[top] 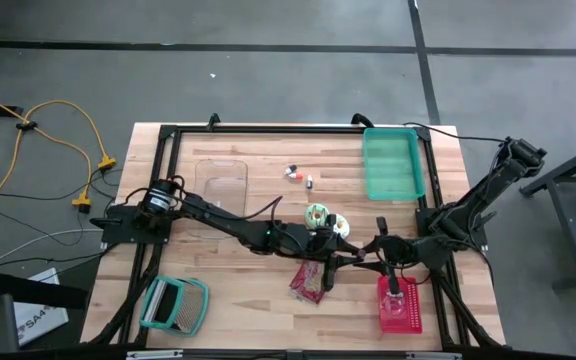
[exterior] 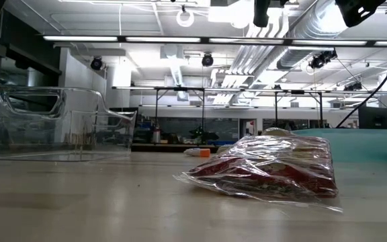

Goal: Pick & Place Food Item
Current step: Put the red food coloring bottle into the red bin

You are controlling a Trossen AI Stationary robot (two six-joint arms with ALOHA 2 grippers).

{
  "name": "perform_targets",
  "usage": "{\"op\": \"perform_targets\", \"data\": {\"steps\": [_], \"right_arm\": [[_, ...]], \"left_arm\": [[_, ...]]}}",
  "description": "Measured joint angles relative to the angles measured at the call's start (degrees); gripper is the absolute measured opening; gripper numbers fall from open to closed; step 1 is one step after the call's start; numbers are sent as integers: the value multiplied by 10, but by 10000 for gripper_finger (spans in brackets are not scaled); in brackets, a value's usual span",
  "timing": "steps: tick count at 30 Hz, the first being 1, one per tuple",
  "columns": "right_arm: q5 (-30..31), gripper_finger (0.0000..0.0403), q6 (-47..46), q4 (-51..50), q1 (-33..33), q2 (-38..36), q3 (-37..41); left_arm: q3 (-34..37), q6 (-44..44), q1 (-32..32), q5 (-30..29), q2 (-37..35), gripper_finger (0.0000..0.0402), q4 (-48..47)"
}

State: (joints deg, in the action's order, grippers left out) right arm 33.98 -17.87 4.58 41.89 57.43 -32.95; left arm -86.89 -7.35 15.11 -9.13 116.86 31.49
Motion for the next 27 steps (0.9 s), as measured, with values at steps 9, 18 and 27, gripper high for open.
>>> {"op": "perform_targets", "data": {"steps": [9,18,27], "right_arm": [[0,110,-3,0,0,0,0],[-7,83,-5,0,0,0,0],[-15,63,-6,1,0,0,0]], "left_arm": [[-1,-11,2,0,0,71,-11],[-1,-12,7,0,0,71,-17],[-1,-11,8,0,0,71,-17]]}}
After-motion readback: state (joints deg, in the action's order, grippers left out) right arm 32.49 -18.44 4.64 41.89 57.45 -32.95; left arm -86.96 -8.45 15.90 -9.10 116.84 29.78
